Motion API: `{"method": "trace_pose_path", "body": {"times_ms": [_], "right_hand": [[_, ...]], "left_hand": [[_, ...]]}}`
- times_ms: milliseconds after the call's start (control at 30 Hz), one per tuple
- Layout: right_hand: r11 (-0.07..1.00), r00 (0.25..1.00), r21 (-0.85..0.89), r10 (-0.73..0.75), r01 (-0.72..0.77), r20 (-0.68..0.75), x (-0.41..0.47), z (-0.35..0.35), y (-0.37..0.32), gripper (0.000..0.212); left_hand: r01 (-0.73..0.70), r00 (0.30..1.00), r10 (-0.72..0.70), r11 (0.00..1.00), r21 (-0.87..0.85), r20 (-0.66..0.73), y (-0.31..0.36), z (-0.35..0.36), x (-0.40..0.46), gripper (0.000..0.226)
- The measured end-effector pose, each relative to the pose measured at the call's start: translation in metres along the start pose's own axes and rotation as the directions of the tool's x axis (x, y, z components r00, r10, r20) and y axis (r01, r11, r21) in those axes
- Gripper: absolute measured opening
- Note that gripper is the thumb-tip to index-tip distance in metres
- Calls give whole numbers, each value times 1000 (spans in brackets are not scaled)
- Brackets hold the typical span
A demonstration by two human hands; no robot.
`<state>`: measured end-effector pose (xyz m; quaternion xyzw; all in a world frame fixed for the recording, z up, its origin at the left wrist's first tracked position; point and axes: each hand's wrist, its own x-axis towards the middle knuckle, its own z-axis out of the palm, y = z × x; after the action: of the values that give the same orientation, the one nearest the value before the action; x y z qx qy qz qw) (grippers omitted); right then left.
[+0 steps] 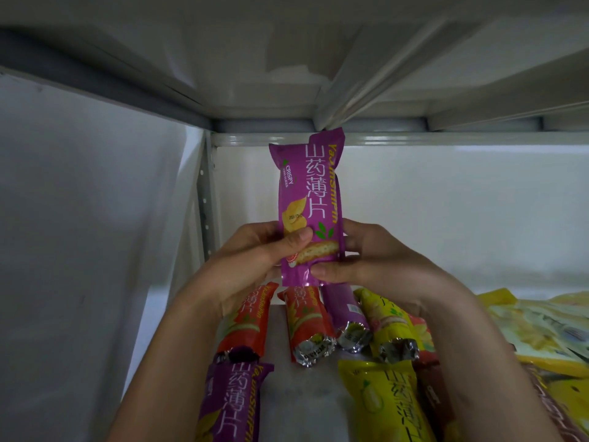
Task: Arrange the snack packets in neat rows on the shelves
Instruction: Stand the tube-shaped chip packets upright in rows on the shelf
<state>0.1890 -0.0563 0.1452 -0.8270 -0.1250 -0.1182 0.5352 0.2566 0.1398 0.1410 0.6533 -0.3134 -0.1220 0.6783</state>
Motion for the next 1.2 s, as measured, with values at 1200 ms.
{"method": "trace_pose_path", "body": {"times_ms": [1200], "right_hand": [[961,983,275,53,-3,-176,1,-5,-1,27]], "left_hand": [[27,986,-40,996,82,161,-1,-7,-6,54]]}}
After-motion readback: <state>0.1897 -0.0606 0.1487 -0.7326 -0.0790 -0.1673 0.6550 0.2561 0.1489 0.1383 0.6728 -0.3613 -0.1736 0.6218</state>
